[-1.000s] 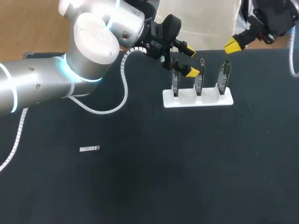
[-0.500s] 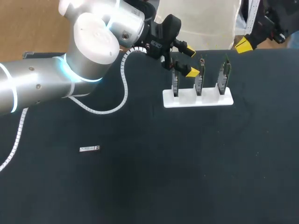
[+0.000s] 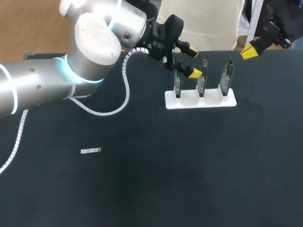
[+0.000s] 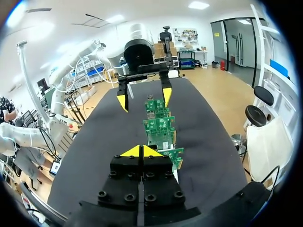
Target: Pick up the optical module with the left hand, and insert it into the network port with the right hand.
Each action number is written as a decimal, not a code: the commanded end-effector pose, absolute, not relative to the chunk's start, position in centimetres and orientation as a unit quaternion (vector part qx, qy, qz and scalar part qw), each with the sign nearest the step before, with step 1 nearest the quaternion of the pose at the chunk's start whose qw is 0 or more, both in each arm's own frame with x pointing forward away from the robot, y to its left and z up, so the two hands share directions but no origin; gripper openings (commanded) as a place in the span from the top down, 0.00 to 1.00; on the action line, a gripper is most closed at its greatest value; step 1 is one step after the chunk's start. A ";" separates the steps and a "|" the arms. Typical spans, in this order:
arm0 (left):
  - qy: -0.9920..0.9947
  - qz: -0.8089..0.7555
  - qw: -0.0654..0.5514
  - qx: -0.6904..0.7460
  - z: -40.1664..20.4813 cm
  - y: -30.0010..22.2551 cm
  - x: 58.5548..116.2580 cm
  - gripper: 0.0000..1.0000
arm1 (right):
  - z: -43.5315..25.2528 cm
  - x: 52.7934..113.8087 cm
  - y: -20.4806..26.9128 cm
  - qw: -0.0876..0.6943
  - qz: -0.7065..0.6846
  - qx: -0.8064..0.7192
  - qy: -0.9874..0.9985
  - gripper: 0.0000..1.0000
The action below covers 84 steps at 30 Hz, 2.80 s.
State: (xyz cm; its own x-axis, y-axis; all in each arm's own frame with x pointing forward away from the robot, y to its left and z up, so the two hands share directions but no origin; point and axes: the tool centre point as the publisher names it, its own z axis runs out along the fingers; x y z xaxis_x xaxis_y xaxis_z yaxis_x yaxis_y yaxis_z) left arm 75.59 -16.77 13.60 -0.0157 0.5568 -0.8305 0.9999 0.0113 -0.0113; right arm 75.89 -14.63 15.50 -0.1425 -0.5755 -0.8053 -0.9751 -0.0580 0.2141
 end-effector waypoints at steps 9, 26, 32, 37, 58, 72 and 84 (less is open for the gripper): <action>0.631 -0.332 0.332 0.618 13.6 -16.8 75.4 0.00 | 15.2 75.2 -14.7 0.251 0.386 -0.600 0.654 1.00; 0.631 -0.332 0.332 0.618 13.6 -16.8 75.4 0.00 | 14.9 75.3 -14.5 0.245 0.379 -0.602 0.658 0.00; 0.631 -0.332 0.332 0.618 13.6 -16.8 75.4 0.00 | 14.9 75.3 -14.5 0.245 0.379 -0.602 0.658 0.00; 0.626 -0.331 0.338 0.620 13.8 -16.7 75.4 0.00 | 14.9 75.3 -14.5 0.245 0.379 -0.602 0.658 0.00; 0.632 -0.135 0.375 0.664 22.0 -10.9 74.2 0.00 | 14.9 75.3 -14.5 0.245 0.379 -0.602 0.658 0.00; 0.714 0.048 0.276 0.642 20.8 -1.6 68.9 0.00 | 14.9 75.3 -14.5 0.245 0.379 -0.602 0.658 0.00; 0.760 0.078 0.150 0.628 14.7 3.9 64.1 0.00 | 14.9 75.3 -14.5 0.245 0.379 -0.602 0.658 0.00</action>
